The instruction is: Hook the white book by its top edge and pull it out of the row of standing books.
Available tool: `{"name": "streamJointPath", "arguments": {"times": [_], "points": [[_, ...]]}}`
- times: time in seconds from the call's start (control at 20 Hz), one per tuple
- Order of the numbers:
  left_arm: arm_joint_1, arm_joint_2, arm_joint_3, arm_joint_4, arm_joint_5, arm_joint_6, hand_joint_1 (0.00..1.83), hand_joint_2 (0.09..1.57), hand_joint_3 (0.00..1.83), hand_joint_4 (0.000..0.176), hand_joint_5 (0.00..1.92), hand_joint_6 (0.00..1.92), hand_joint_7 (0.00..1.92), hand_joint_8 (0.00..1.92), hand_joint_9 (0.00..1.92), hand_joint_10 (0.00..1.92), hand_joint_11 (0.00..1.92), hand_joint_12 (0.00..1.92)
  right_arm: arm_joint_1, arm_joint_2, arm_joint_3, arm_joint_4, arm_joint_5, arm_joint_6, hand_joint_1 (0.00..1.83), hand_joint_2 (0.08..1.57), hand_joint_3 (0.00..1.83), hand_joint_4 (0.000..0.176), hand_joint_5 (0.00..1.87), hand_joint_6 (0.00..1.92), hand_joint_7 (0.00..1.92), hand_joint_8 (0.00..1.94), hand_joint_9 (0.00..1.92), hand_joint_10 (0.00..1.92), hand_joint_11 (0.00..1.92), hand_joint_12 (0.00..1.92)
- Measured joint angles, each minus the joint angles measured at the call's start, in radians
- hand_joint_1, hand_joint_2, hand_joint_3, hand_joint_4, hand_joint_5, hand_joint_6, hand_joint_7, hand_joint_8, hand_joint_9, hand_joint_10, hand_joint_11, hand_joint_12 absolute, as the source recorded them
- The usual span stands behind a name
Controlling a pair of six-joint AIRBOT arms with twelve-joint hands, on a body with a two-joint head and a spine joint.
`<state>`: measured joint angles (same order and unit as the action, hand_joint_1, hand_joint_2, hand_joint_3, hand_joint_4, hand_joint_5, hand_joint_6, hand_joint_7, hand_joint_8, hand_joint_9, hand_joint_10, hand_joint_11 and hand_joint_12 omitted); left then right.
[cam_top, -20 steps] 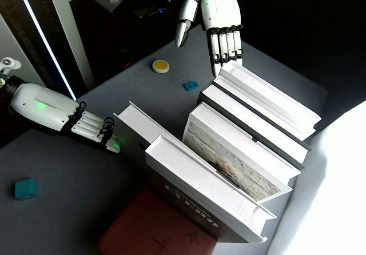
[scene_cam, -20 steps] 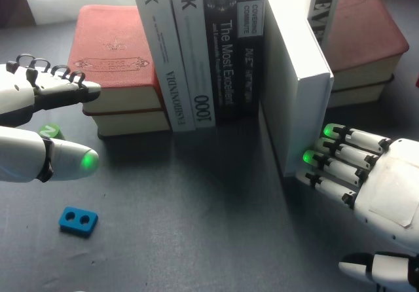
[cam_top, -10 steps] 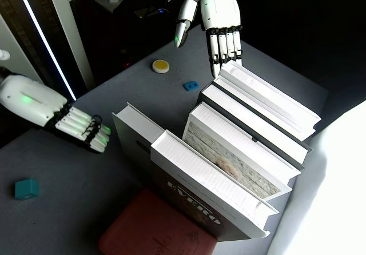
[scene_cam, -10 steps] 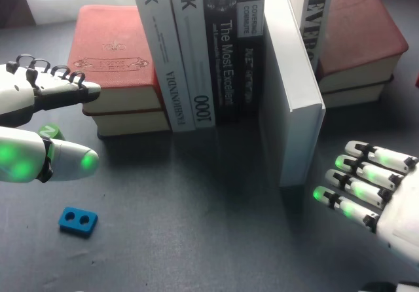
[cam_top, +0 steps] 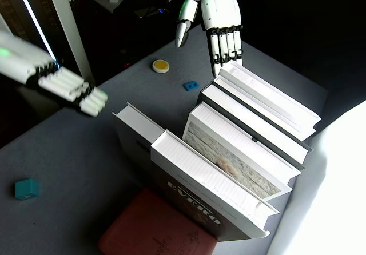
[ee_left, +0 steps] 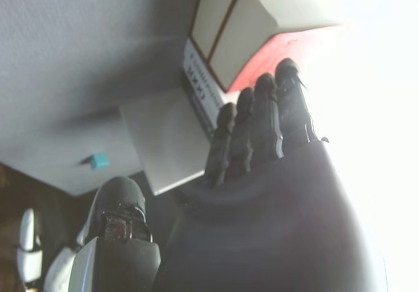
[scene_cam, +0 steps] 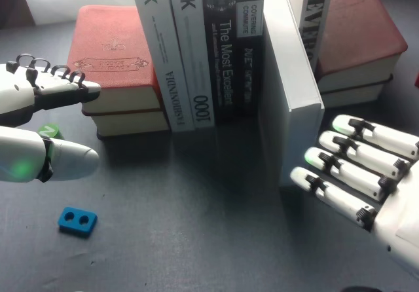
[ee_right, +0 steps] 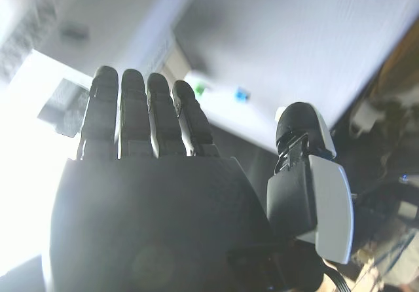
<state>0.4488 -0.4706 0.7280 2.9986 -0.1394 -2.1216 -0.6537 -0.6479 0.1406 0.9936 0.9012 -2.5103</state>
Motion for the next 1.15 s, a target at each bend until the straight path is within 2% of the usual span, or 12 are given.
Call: {"name": "streamJointPath", "arguments": {"times": [0.2,0.25,0.35,0.4,0.45,0.5,0.55,0.7,0.85,1.15], "points": [[0.0,0.002,0.0,0.0,0.0,0.0,0.0,1.21,0.0,0.0,0.0,0.0,0.0,0.0,0.0,0.0,0.0,0.0,0.082,0.014,-0.004,0.006,0.018,0.023,0.0,1.16,0.0,0.0,0.0,0.0,0.0,0.0,0.0,0.0,0.0,0.0],[0.0,0.002,-0.002,0.0,0.0,0.0,0.0,1.21,0.0,0.0,0.0,0.0,0.0,0.0,0.0,0.0,0.0,0.0,0.112,0.026,0.0,-0.006,-0.001,0.074,0.0,1.16,0.0,0.0,0.0,0.0,0.0,0.0,0.0,0.0,0.0,0.0],[0.0,0.002,-0.004,0.0,-0.001,0.0,0.0,1.21,0.0,0.0,0.0,0.0,0.0,0.0,0.0,0.0,0.0,0.0,0.166,0.053,0.047,-0.139,-0.095,0.281,0.0,1.17,0.0,0.0,0.0,0.0,0.0,0.0,0.0,0.0,0.0,0.0],[0.0,0.002,-0.004,0.0,0.0,0.0,0.0,1.21,0.0,0.0,0.0,0.0,0.0,0.0,0.0,0.0,0.0,0.0,0.188,0.053,0.068,-0.185,-0.131,0.34,0.0,1.17,0.0,0.0,0.0,0.0,0.0,0.0,0.0,0.0,0.0,0.0],[0.0,0.002,-0.004,0.0,0.0,0.0,0.0,1.21,0.0,0.0,0.0,0.0,0.0,0.0,0.0,0.0,0.0,0.0,0.196,0.052,0.1,-0.237,-0.174,0.417,0.0,1.16,0.0,0.0,0.0,0.0,0.0,0.0,0.0,0.0,0.0,0.0],[0.0,0.002,-0.004,0.0,-0.001,0.0,0.0,1.21,0.0,0.0,0.0,0.0,0.0,0.0,0.0,0.0,0.0,0.0,0.196,0.05,0.118,-0.256,-0.2,0.455,0.0,1.16,0.0,0.0,0.0,0.0,0.0,0.0,0.0,0.0,0.0,0.0],[0.0,0.002,-0.004,0.0,-0.001,0.0,0.0,1.2,0.0,0.0,0.0,0.0,0.0,0.0,0.0,0.0,0.0,0.0,0.203,0.044,0.15,-0.302,-0.27,0.547,0.0,1.16,0.0,0.0,0.0,0.0,0.0,0.0,0.0,0.0,0.0,0.0],[0.0,0.002,-0.004,0.0,0.0,0.0,0.0,1.2,0.0,0.0,0.0,0.0,0.0,0.0,0.0,0.0,0.0,0.0,0.206,0.043,0.207,-0.434,-0.327,0.702,0.0,1.17,0.0,0.0,0.01,0.0,0.0,0.0,0.0,0.0,0.0,0.0],[0.0,0.002,-0.004,0.0,-0.001,0.0,0.0,1.2,0.0,0.0,0.0,0.0,0.0,0.0,0.0,0.0,0.0,0.0,0.208,0.043,0.235,-0.447,-0.36,0.741,0.0,1.17,0.0,0.0,0.01,0.0,0.0,0.0,0.0,0.0,0.0,0.0],[0.0,0.002,-0.004,0.0,-0.001,0.0,0.0,1.2,0.0,0.0,0.0,0.0,0.0,0.0,0.0,0.0,0.0,0.0,0.227,0.048,0.253,-0.552,-0.398,0.865,0.0,1.17,0.0,0.0,0.0,0.0,0.0,0.0,0.0,0.0,0.0,0.0]]}}
